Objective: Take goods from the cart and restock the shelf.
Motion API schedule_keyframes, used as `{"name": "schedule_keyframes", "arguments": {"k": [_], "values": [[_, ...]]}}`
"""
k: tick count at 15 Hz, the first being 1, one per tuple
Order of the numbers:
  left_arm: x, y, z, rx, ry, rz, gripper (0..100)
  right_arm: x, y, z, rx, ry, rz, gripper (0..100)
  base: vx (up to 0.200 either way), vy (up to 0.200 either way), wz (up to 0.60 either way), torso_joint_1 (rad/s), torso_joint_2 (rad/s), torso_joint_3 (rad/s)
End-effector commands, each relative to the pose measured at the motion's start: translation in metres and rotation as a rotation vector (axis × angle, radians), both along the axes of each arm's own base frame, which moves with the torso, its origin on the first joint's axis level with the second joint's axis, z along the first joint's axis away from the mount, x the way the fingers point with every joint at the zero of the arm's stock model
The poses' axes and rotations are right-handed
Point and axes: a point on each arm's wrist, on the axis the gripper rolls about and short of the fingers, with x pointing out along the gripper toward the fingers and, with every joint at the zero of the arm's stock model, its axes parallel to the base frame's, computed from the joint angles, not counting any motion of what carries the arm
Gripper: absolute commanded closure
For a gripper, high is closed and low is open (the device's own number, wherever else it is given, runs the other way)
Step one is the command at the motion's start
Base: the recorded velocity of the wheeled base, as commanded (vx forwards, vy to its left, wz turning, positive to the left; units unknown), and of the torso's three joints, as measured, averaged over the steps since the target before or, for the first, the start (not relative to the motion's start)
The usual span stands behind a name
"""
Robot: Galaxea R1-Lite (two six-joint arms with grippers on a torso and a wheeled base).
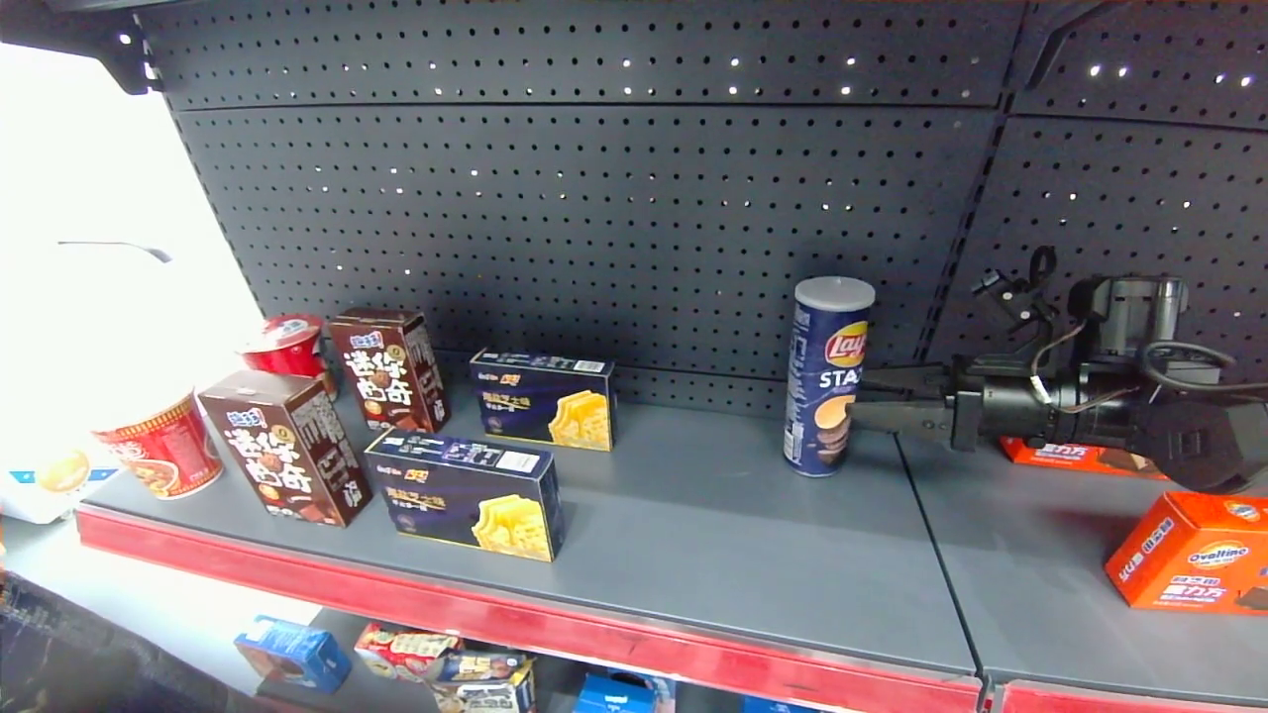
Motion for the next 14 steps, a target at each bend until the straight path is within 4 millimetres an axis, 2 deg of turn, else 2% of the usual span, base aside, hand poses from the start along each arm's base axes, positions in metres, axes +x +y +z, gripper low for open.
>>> {"name": "schedule_keyframes", "arguments": {"k": [1,7,11,14], "values": [[0.0,0.0,0.0,-0.001,-0.002,0.0,100,0.0,-0.003,0.0,-0.004,-0.008,-0.008,0,0.0,0.0,0.0,0.0,0.0,0.0],[-0.002,0.0,0.0,-0.002,-0.013,0.002,100,0.012,-0.014,-0.007,-0.006,0.004,-0.041,0,0.0,0.0,0.0,0.0,0.0,0.0],[-0.002,0.0,-0.001,-0.002,-0.01,0.003,100,0.031,-0.013,-0.025,-0.007,0.019,-0.039,0,0.0,0.0,0.0,0.0,0.0,0.0],[-0.002,0.0,-0.001,-0.001,-0.009,0.003,100,0.035,-0.011,-0.034,-0.009,0.033,-0.035,0,0.0,0.0,0.0,0.0,0.0,0.0]]}}
